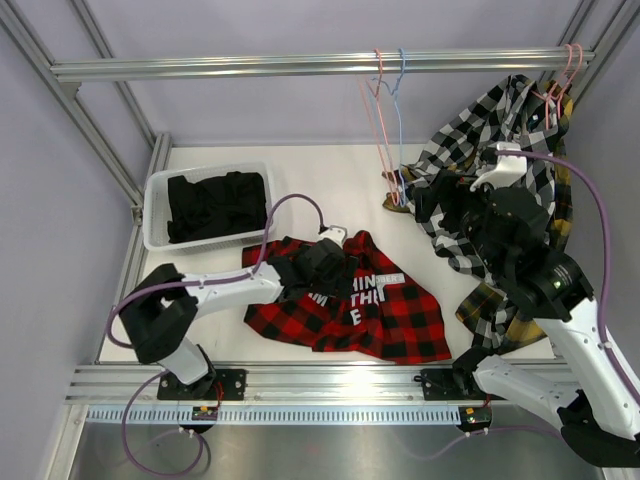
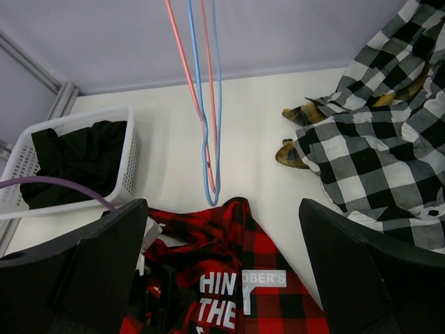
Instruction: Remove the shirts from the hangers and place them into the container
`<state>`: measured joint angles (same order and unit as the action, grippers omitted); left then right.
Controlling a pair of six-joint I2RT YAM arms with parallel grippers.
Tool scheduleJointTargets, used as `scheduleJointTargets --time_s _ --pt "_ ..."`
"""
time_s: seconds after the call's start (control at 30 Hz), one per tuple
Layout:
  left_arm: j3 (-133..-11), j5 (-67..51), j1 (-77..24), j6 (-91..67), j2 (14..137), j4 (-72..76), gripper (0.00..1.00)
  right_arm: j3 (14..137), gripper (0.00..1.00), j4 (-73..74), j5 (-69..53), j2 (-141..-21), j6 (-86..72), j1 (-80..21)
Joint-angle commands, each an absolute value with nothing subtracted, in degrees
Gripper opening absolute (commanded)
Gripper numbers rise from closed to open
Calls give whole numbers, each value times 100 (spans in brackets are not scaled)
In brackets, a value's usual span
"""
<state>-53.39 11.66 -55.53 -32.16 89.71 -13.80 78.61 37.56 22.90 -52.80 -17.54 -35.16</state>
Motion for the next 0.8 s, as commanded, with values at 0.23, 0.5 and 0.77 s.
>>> scheduleJointTargets --time_s 0.23,0.5,0.77 --pt "-5643 1239 -5827 -3656 10423 -527 99 7296 99 4007 2268 -4843 -1643 -3472" --pt "-5134 1283 -5941 -3779 10029 -650 10 7076 99 4043 2277 -4711 -1608 -3472" --pt "-5552 2222 -5906 -3385 8079 -2256 0 7119 100 3981 2215 -4816 -1521 -3480"
